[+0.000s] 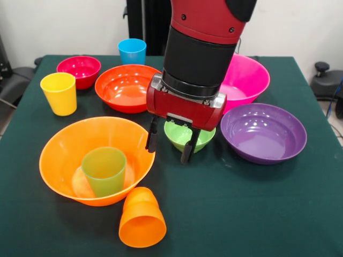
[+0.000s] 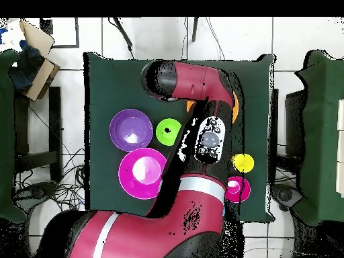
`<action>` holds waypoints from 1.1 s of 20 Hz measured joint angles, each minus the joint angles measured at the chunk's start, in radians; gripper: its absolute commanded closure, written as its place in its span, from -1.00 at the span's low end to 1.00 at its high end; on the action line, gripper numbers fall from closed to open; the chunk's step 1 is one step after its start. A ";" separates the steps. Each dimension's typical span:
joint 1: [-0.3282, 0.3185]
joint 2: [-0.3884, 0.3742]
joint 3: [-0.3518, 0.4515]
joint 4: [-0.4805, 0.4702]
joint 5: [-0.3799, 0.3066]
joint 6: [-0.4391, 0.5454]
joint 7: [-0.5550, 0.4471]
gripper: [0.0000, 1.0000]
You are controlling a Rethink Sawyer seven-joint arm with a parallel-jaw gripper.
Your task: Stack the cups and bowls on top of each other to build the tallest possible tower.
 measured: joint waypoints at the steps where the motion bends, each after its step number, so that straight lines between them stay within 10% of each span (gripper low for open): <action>1: 0.000 0.000 0.001 0.000 0.000 0.000 0.000 -1.00; 22: -0.007 0.000 0.013 0.000 0.000 0.000 0.000 -1.00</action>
